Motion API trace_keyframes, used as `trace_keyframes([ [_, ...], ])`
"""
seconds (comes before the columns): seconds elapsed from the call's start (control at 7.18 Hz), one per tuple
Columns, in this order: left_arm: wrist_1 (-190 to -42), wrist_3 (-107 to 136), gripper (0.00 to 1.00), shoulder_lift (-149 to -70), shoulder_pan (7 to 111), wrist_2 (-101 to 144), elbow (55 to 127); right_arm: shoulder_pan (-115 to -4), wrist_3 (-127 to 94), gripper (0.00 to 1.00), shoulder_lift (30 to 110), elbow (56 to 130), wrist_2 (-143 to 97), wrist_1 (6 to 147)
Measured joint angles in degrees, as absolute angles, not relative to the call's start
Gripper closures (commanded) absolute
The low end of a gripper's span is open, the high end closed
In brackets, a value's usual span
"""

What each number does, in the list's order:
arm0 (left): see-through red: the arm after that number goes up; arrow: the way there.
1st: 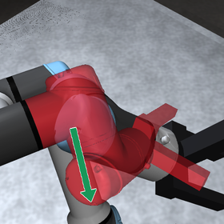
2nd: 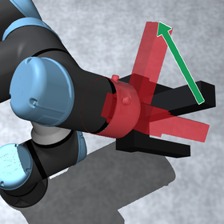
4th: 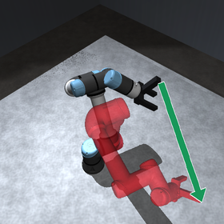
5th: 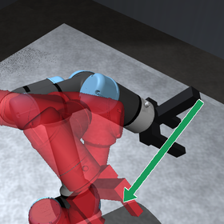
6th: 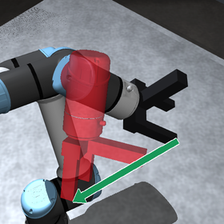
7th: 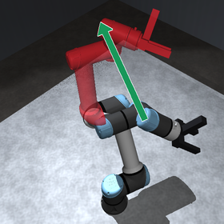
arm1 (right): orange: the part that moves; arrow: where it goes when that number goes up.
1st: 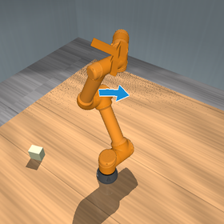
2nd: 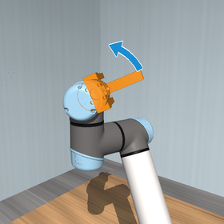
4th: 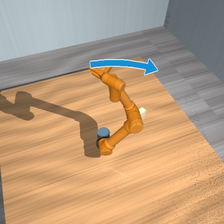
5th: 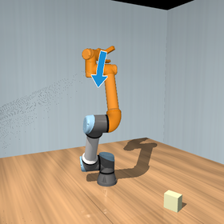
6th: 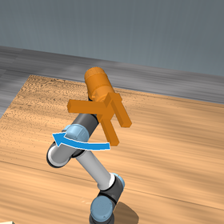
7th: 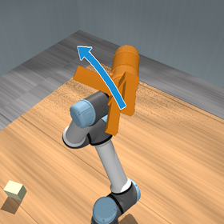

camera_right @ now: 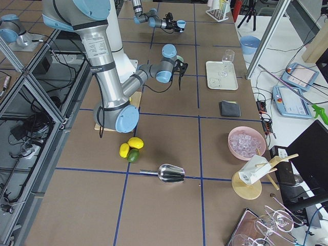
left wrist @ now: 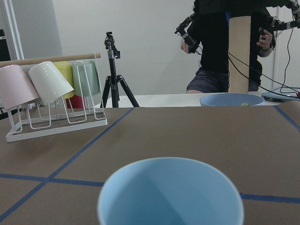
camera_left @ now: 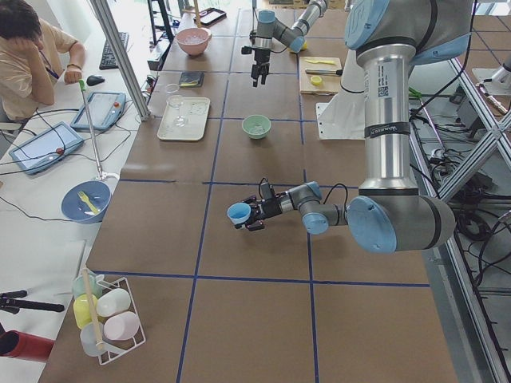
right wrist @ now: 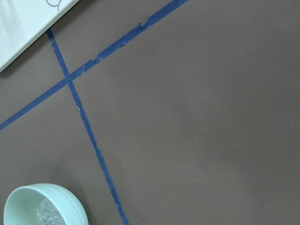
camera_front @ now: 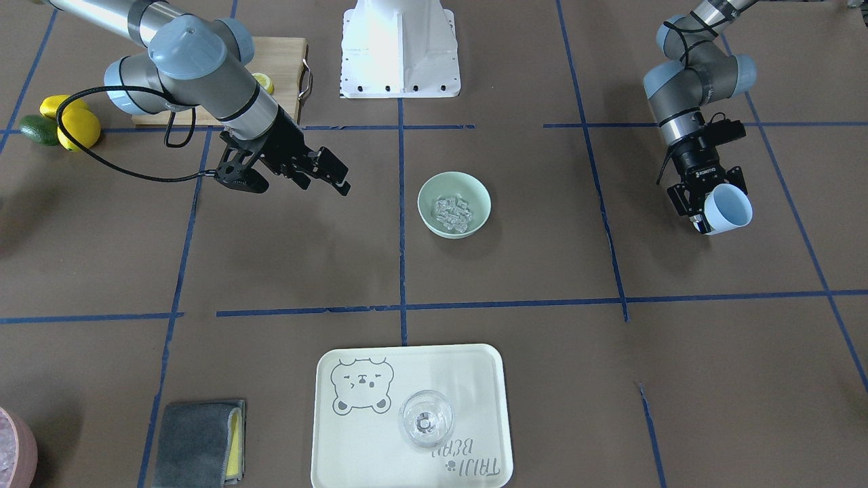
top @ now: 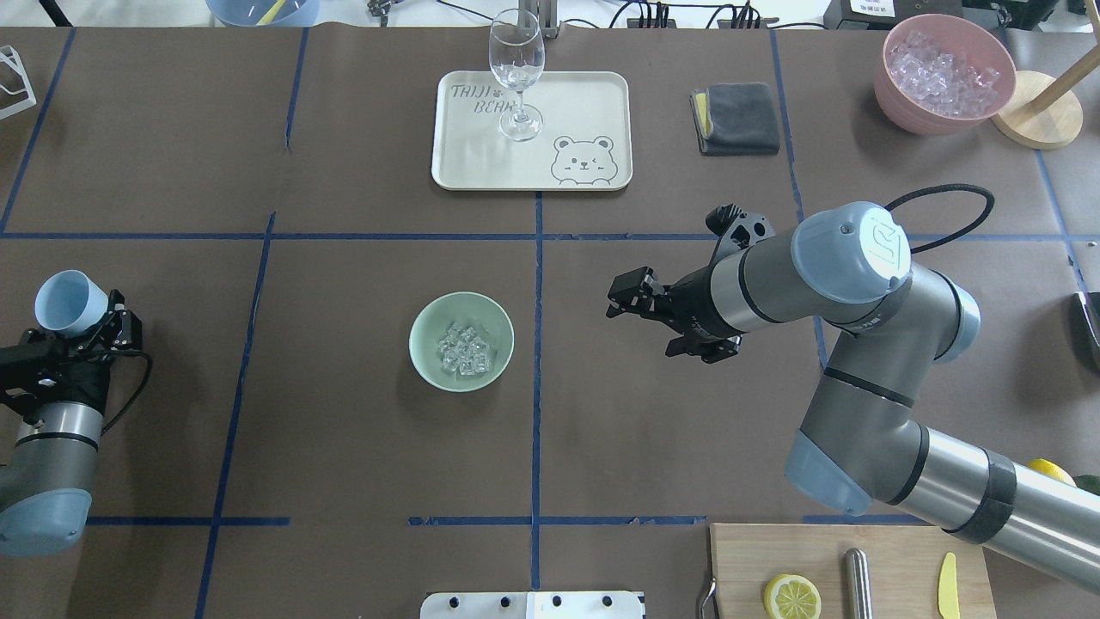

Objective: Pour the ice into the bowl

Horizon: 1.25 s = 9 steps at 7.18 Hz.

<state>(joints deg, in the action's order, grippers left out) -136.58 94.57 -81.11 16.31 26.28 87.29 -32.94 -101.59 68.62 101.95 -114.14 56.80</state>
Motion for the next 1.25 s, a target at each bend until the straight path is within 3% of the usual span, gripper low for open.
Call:
trace_keyframes([
  [0.42,-136.6,94.6,0.65,-81.2,16.3,26.3,86.9,-32.8,-101.6,0.00,68.6,102.0,-114.0,56.9],
  [0.56,-136.6,94.6,0.43,-81.2,16.3,26.3,86.8,-32.8,-101.6,0.00,68.5,102.0,-114.0,56.9],
  [0.7,-136.6,94.6,0.02,-81.2,16.3,26.3,86.7,-32.8,-101.6,0.00,68.5,102.0,-114.0,56.9],
  [1.25,-136.6,94.6,0.00,-80.8,16.4,26.3,87.1,-32.9,-101.6,0.00,68.5,102.3,-114.0,56.9],
])
